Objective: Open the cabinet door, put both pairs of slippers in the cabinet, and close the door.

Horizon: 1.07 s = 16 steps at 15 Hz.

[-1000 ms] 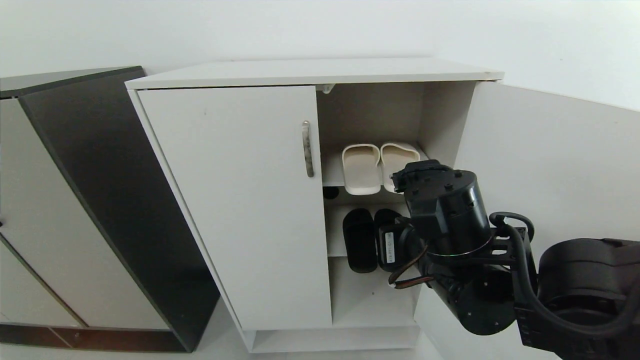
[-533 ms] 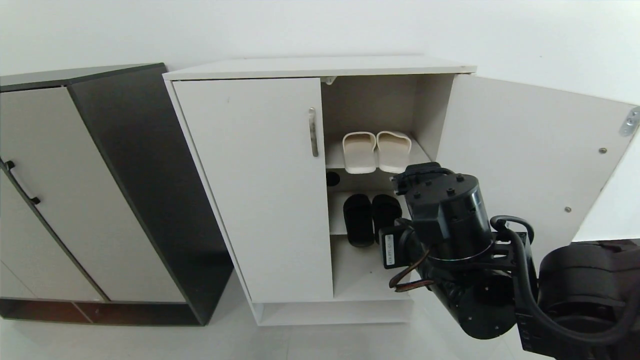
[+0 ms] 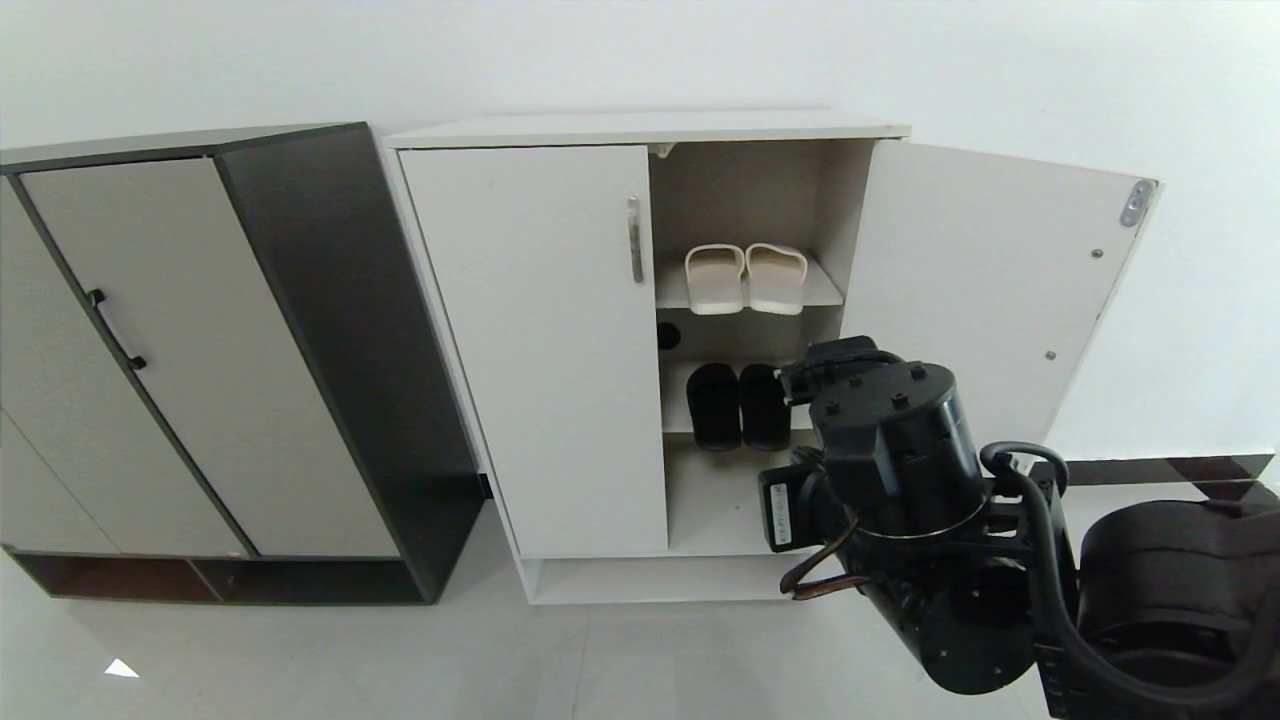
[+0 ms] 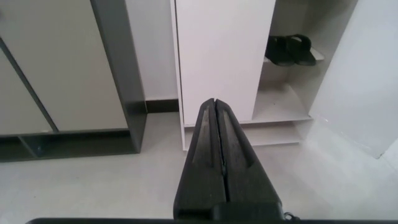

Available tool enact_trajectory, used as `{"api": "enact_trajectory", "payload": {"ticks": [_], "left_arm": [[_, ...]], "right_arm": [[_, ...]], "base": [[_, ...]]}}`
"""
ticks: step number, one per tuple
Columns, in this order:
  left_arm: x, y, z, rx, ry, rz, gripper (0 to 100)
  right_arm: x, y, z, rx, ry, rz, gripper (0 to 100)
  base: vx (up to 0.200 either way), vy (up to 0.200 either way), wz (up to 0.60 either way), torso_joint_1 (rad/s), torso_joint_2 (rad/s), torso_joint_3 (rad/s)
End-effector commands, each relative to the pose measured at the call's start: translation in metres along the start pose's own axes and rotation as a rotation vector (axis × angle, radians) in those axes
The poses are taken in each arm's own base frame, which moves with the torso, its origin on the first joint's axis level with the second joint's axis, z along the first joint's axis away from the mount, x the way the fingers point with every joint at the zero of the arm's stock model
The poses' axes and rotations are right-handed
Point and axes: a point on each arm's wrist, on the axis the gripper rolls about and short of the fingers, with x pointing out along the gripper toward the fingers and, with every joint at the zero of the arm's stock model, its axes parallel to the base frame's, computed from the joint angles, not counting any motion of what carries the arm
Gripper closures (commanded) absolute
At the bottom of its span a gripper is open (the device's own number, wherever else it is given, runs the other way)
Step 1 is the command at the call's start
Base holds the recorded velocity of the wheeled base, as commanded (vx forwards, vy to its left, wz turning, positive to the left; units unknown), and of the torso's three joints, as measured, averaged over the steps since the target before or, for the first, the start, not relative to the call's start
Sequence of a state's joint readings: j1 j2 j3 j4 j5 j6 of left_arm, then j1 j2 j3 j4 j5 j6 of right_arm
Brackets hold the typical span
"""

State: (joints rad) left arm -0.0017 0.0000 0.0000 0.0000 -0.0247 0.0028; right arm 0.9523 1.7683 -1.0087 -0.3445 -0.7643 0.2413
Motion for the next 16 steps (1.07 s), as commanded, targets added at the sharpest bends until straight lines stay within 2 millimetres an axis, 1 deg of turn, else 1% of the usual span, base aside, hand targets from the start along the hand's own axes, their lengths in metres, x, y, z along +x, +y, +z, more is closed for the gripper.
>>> {"api": "enact_trajectory", "payload": {"ticks": [1, 7, 12, 14, 16], "left_arm": [[0.000, 0.000, 0.000, 0.000, -0.002, 0.000, 100], [0.000, 0.000, 0.000, 0.000, 0.000, 0.000, 100], [0.000, 0.000, 0.000, 0.000, 0.000, 0.000, 100], [0.000, 0.000, 0.000, 0.000, 0.000, 0.000, 100], [0.000, 0.000, 0.000, 0.000, 0.000, 0.000, 100]], "right_arm": [[0.001, 0.000, -0.001, -0.004, 0.004, -0.002, 100], [0.001, 0.000, -0.003, 0.004, -0.020, 0.005, 100], [0.012, 0.007, -0.007, 0.020, -0.044, 0.005, 100], [0.016, 0.005, -0.010, 0.014, -0.037, -0.002, 100], [0.019, 0.005, -0.012, 0.011, -0.031, -0.009, 100]], "base": [[0.000, 0.000, 0.00, 0.000, 0.00, 0.000], [0.000, 0.000, 0.00, 0.000, 0.00, 0.000], [0.000, 0.000, 0.00, 0.000, 0.00, 0.000], [0.000, 0.000, 0.00, 0.000, 0.00, 0.000], [0.000, 0.000, 0.00, 0.007, -0.21, -0.230]]}}
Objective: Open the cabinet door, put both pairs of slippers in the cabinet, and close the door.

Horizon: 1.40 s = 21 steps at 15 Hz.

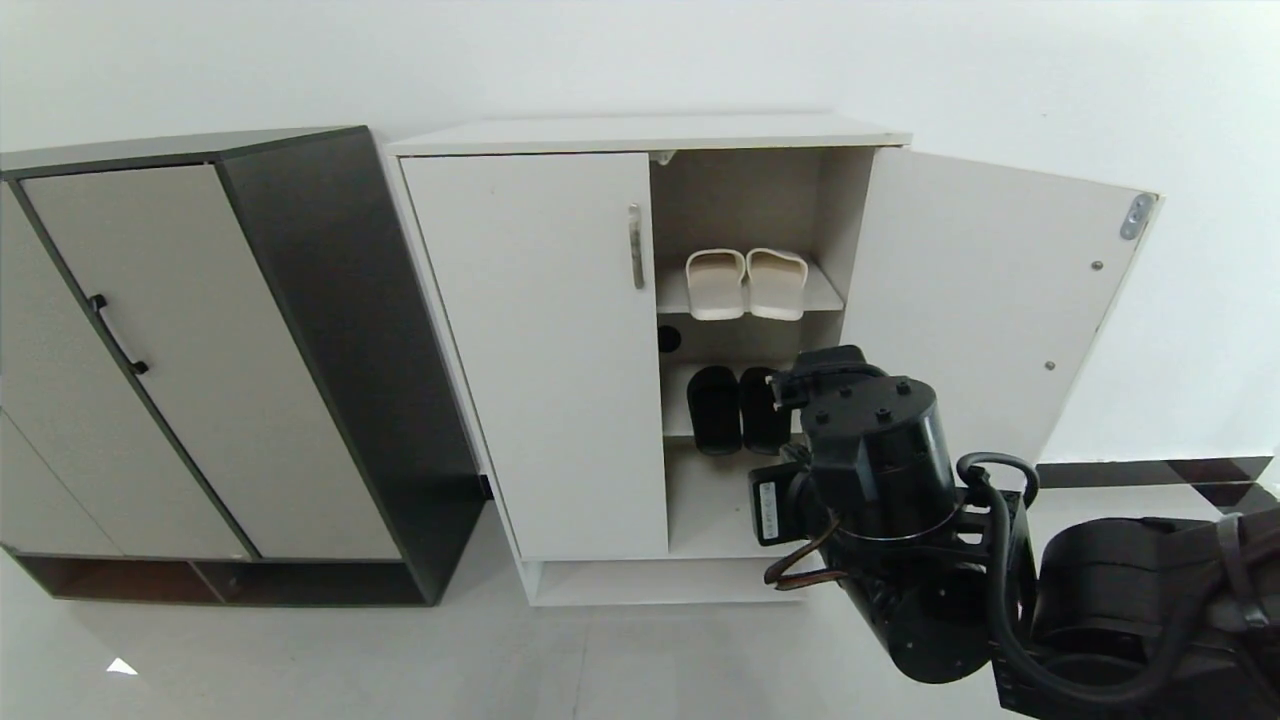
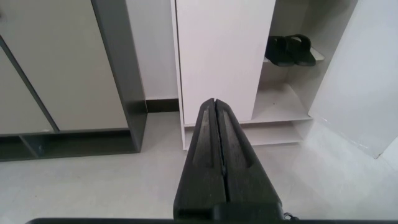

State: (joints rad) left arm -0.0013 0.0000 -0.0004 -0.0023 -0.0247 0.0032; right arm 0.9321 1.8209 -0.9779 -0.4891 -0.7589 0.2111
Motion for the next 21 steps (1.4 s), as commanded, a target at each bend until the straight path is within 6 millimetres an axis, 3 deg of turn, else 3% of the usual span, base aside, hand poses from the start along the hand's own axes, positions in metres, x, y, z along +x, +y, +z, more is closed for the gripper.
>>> {"api": "enact_trajectory", "payload": {"ticks": [1, 9, 21], "left_arm": [[0.0000, 0.0000, -0.0004, 0.000, 0.003, 0.000, 100], [0.0000, 0.0000, -0.0004, 0.000, 0.003, 0.000, 100], [0.0000, 0.0000, -0.0004, 0.000, 0.003, 0.000, 100]], "right_arm": [[0.0031, 0.0009, -0.0038, -0.009, 0.010, -0.005, 100], [0.0040, 0.0004, -0.0041, -0.010, 0.012, -0.007, 100], [0.0061, -0.0012, -0.0038, -0.025, 0.013, -0.011, 100]], "base": [[0.000, 0.000, 0.00, 0.007, -0.09, -0.330], [0.000, 0.000, 0.00, 0.082, -0.46, -0.356], [0.000, 0.000, 0.00, 0.171, -0.49, -0.315]]}}
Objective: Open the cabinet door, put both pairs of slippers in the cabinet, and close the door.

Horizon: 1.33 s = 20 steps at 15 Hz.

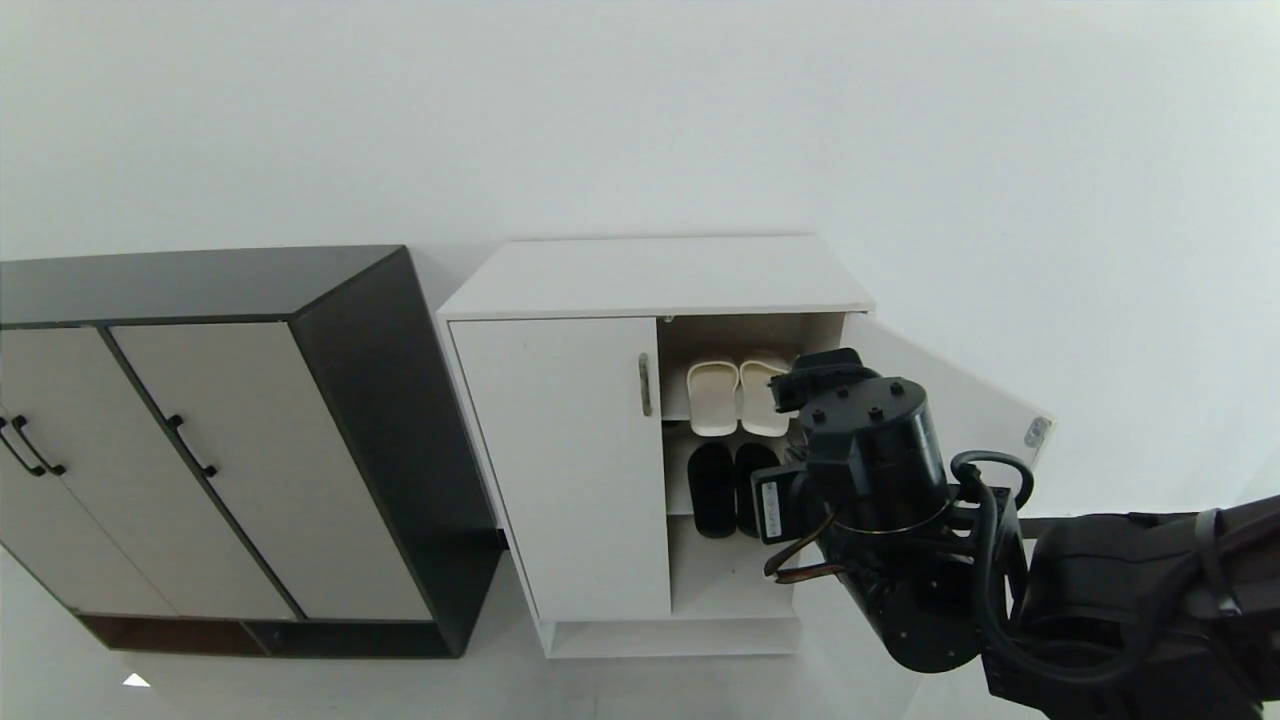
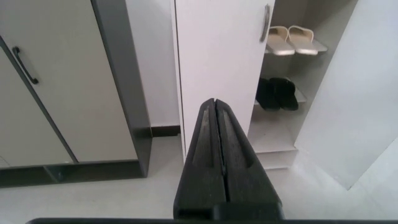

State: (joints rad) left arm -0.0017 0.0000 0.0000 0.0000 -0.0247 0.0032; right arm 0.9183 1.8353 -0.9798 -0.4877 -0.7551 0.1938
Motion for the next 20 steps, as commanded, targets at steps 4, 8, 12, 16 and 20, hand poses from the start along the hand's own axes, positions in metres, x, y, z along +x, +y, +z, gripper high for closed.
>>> {"api": "enact_trajectory", "payload": {"ticks": [4, 8, 12, 16, 20], "left_arm": [[0.0000, 0.0000, 0.0000, 0.000, 0.000, 0.000, 100], [0.0000, 0.0000, 0.0000, 0.000, 0.000, 0.000, 100], [0.0000, 0.0000, 0.0000, 0.000, 0.000, 0.000, 100], [0.0000, 0.0000, 0.0000, 0.000, 0.000, 0.000, 100], [0.0000, 0.0000, 0.0000, 0.000, 0.000, 0.000, 100]], "right_arm": [[0.0000, 0.0002, -0.0007, -0.001, 0.001, 0.002, 100], [-0.0008, -0.0008, -0.0047, -0.009, -0.011, 0.029, 100], [-0.0005, -0.0013, -0.0055, -0.013, -0.008, 0.029, 100], [-0.0002, -0.0019, -0.0062, -0.014, -0.006, 0.027, 100], [0.0008, -0.0031, -0.0060, -0.013, -0.005, 0.023, 100]], "base": [[0.000, 0.000, 0.00, 0.221, -0.53, -0.316], [0.000, 0.000, 0.00, 0.146, -0.35, -0.201], [0.000, 0.000, 0.00, 0.009, -0.02, -0.014], [0.000, 0.000, -0.30, 0.000, 0.00, -0.001], [0.000, 0.000, -0.60, 0.005, 0.00, 0.000]]}}
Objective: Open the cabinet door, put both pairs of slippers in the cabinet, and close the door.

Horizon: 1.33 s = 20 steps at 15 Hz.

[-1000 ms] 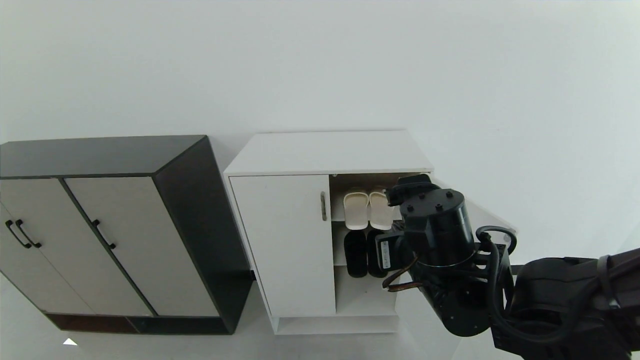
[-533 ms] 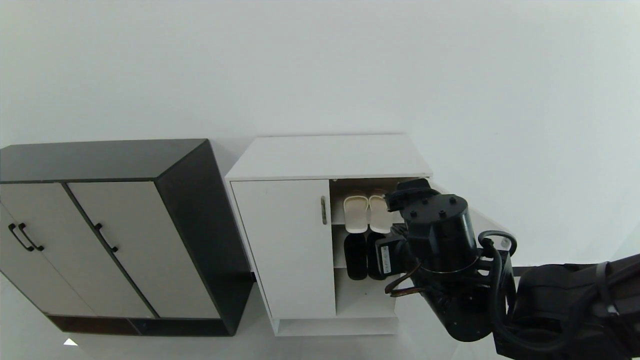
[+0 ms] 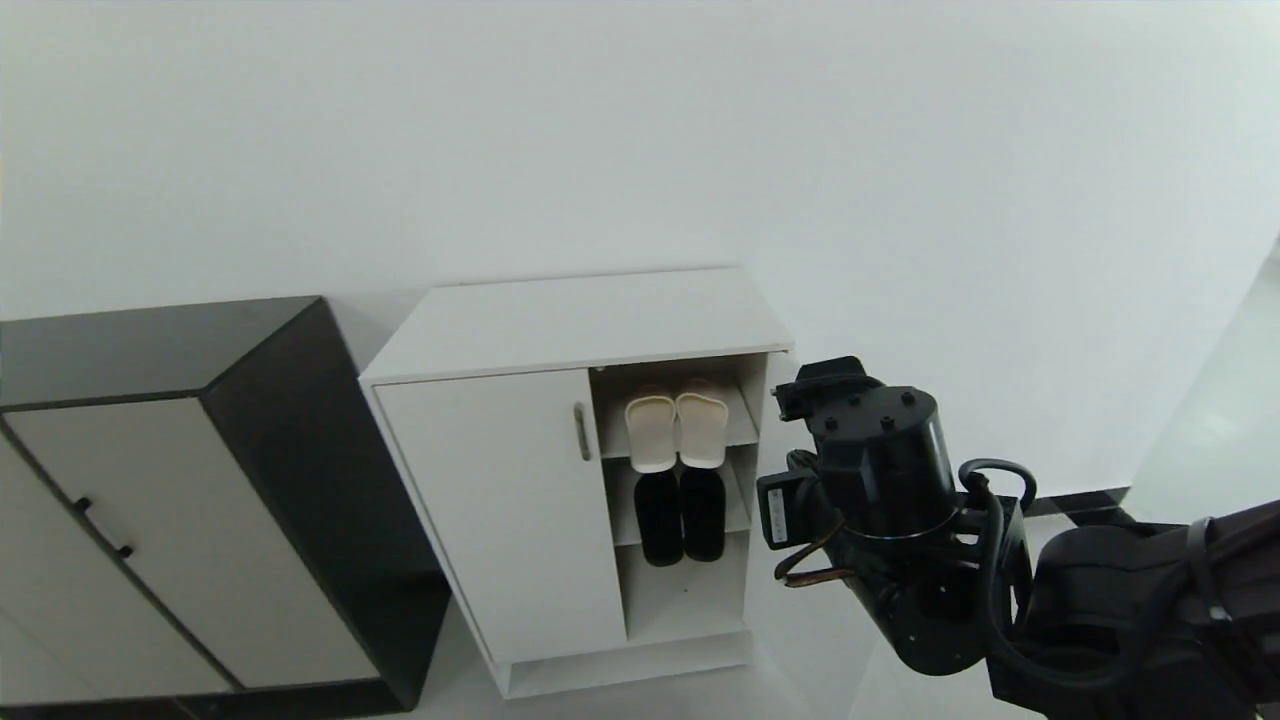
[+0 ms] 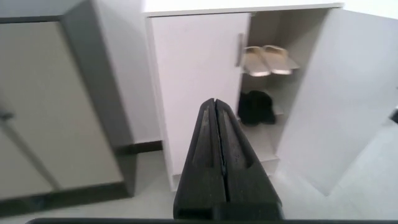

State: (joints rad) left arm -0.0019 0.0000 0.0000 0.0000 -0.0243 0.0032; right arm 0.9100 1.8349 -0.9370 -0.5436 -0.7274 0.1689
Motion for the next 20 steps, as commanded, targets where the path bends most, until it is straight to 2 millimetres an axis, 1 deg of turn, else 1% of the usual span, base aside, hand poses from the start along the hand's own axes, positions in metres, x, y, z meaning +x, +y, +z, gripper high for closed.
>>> {"api": "enact_trajectory", "payload": {"ticks": [1, 2, 4, 6, 8, 11, 13, 15, 17, 20], "left_arm": [[0.000, 0.000, 0.000, 0.000, 0.000, 0.000, 100], [0.000, 0.000, 0.000, 0.000, -0.002, 0.000, 100], [0.000, 0.000, 0.000, 0.000, 0.000, 0.000, 100], [0.000, 0.000, 0.000, 0.000, 0.000, 0.000, 100], [0.000, 0.000, 0.000, 0.000, 0.000, 0.000, 100], [0.000, 0.000, 0.000, 0.000, 0.000, 0.000, 100], [0.000, 0.000, 0.000, 0.000, 0.000, 0.000, 100], [0.000, 0.000, 0.000, 0.000, 0.000, 0.000, 100], [0.000, 0.000, 0.000, 0.000, -0.002, 0.000, 100], [0.000, 0.000, 0.000, 0.000, 0.000, 0.000, 100]], "right_arm": [[0.002, -0.003, 0.001, 0.003, -0.002, -0.011, 100], [0.004, -0.007, 0.003, 0.009, -0.005, -0.023, 100], [0.008, -0.018, 0.010, 0.016, -0.022, -0.046, 100], [0.012, -0.023, 0.019, 0.050, -0.051, -0.008, 100], [0.018, -0.034, 0.029, 0.077, -0.060, 0.015, 100], [0.028, -0.041, 0.038, 0.100, -0.067, -0.008, 100], [0.032, -0.044, 0.046, 0.126, -0.077, 0.003, 100], [0.048, -0.050, 0.050, 0.142, -0.082, -0.022, 100], [0.068, -0.063, 0.058, 0.165, -0.104, -0.074, 100], [0.096, -0.072, 0.059, 0.169, -0.088, -0.113, 100]], "base": [[0.000, 0.000, -0.60, 0.002, 0.00, 0.002], [0.000, 0.000, -0.60, 0.007, 0.00, 0.007], [0.000, 0.000, 0.00, 0.000, 0.00, 0.000], [0.000, 0.000, 0.00, 0.000, 0.00, 0.000], [0.000, 0.000, 0.00, 0.000, 0.00, 0.000], [0.000, 0.000, 0.00, 0.000, 0.00, 0.000], [-0.200, 0.000, 0.00, 0.005, 0.01, 0.000], [-0.200, 0.000, 0.00, 0.000, 0.01, -0.005], [0.000, 0.000, 0.00, 0.000, 0.00, 0.000], [0.000, 0.000, 0.00, 0.000, 0.00, 0.000]]}}
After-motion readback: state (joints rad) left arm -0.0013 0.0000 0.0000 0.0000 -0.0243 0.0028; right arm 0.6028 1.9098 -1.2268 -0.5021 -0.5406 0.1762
